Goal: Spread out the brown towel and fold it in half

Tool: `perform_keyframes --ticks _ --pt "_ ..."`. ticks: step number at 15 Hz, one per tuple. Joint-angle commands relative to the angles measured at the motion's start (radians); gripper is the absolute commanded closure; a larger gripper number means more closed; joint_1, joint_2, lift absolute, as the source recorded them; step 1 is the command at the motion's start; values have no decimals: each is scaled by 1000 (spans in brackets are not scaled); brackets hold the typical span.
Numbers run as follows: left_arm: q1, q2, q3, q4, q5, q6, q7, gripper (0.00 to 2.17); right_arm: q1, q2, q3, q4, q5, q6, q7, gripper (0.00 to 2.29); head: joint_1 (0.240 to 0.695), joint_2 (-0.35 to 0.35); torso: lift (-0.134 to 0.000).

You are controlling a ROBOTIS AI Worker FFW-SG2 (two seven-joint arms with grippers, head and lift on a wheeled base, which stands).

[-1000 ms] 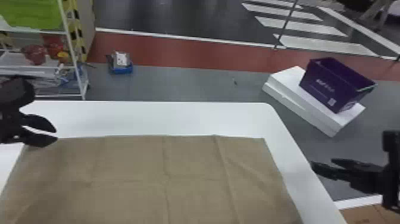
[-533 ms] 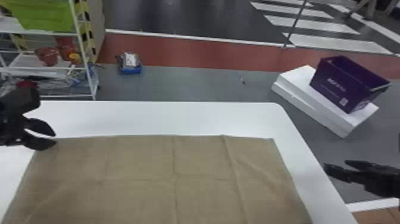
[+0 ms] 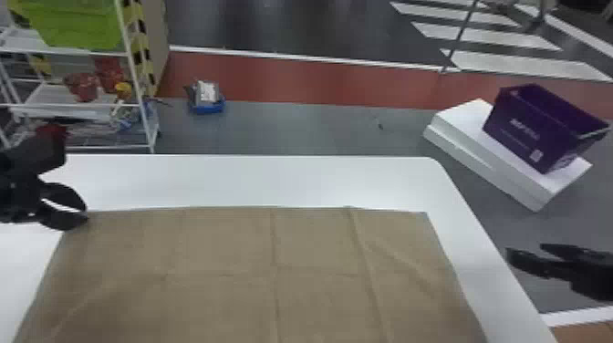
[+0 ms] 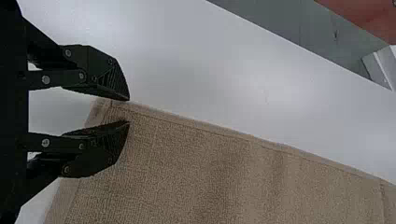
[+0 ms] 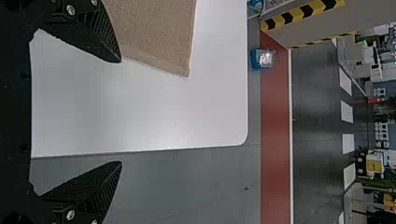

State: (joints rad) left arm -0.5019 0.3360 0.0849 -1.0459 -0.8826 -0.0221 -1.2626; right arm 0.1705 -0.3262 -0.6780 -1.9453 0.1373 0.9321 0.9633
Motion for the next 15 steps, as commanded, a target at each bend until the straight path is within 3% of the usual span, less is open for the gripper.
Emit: perform_keyframes --ticks 1,4,6,10,15 --pt "-3 5 -1 17 -1 0 8 836 -14 -1 5 0 4 3 0 113 695 -191 -124" --pt "-1 9 -1 18 1 0 8 1028 -22 -1 15 -1 7 6 0 113 695 -182 -124" --pt "5 14 -1 12 1 -9 8 1477 -29 -1 26 -1 13 6 -3 113 695 -177 -124" --pt "13 15 1 3 7 -28 8 1521 -118 -1 92 62 71 15 -43 113 695 -173 -124" --pt "34 15 12 -5 16 -40 5 1521 -339 15 264 305 160 3 -110 124 695 -153 -124"
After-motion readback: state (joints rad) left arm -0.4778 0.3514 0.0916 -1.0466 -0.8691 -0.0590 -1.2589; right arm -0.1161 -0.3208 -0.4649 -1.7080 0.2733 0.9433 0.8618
